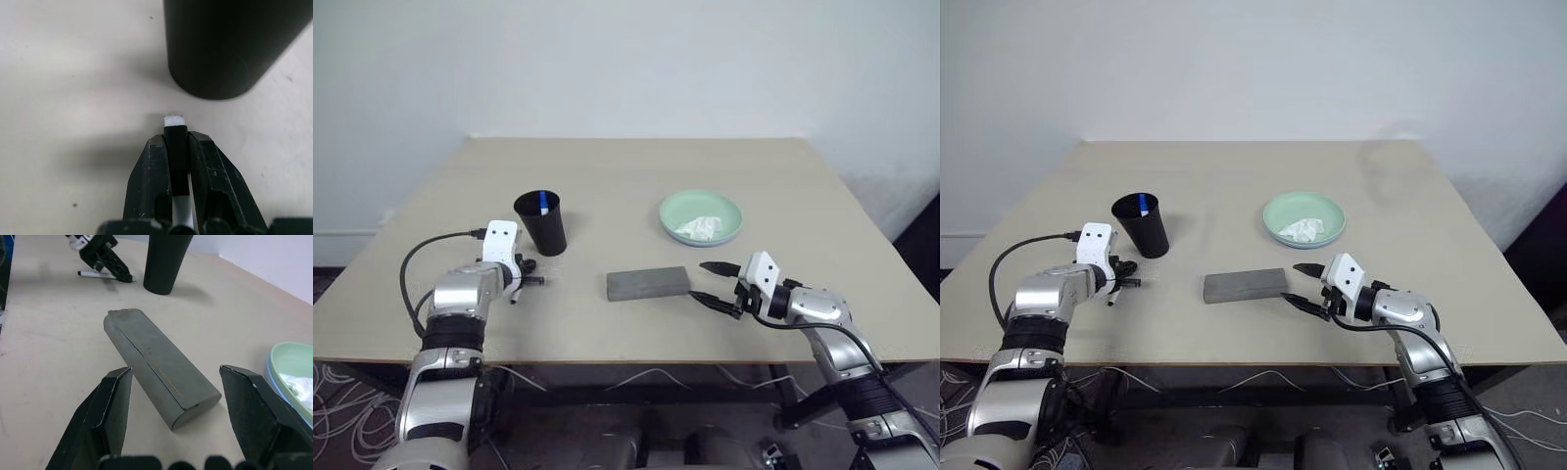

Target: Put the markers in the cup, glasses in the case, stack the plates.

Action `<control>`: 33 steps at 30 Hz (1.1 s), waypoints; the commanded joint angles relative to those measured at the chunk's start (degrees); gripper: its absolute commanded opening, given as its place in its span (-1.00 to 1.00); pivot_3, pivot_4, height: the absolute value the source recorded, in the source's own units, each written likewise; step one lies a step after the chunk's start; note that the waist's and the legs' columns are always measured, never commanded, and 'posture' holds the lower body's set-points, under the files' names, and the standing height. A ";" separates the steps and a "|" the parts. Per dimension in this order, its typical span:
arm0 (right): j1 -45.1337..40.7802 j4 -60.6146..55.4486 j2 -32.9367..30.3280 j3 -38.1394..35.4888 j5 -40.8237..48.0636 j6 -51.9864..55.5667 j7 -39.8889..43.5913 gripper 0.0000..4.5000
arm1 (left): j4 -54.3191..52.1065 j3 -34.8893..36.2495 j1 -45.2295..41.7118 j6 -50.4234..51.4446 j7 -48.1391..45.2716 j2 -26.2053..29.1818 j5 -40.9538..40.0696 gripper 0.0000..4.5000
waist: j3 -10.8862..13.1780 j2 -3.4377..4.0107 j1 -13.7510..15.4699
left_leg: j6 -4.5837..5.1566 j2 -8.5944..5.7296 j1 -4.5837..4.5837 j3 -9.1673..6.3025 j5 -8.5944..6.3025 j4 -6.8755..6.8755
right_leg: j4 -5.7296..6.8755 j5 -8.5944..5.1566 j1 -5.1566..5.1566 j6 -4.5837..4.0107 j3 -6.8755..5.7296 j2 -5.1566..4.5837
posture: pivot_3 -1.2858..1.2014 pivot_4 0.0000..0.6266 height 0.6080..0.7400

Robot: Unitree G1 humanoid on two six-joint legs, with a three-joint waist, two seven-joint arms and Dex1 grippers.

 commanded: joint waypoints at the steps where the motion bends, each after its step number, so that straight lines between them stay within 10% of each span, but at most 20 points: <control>1: -0.90 -1.70 -0.43 -1.13 0.38 -0.74 -0.12 0.38 | -11.87 -3.67 4.05 -1.64 -8.84 2.04 -1.92 -0.95 | 0.01 0.01 -0.14 | 0.00 0.00 0.01 0.04 0.00 -0.03 | 0.00 -0.01 0.00 -0.01 0.02 -0.02 | 0.03 -1.00 0.95; 13: -2.50 -0.12 0.12 -0.72 0.15 -1.16 0.28 0.38 | -14.30 -1.63 -0.18 -30.25 -9.47 -6.10 -2.10 -0.95 | 0.02 0.02 0.32 | 0.00 0.01 -0.04 0.07 0.00 -0.05 | 0.00 -0.08 0.00 -0.15 -0.03 -0.12 | 0.03 -1.00 0.95; 33: -2.45 -0.31 0.49 -1.33 -0.34 -1.70 -1.49 0.38 | 39.85 -1.46 -28.28 -72.33 17.01 -8.03 13.57 -0.79 | 0.01 -0.15 0.39 | 0.06 0.01 -0.04 0.27 -0.01 0.11 | -0.05 0.03 0.04 0.08 -0.08 -0.08 | 0.03 -1.00 0.95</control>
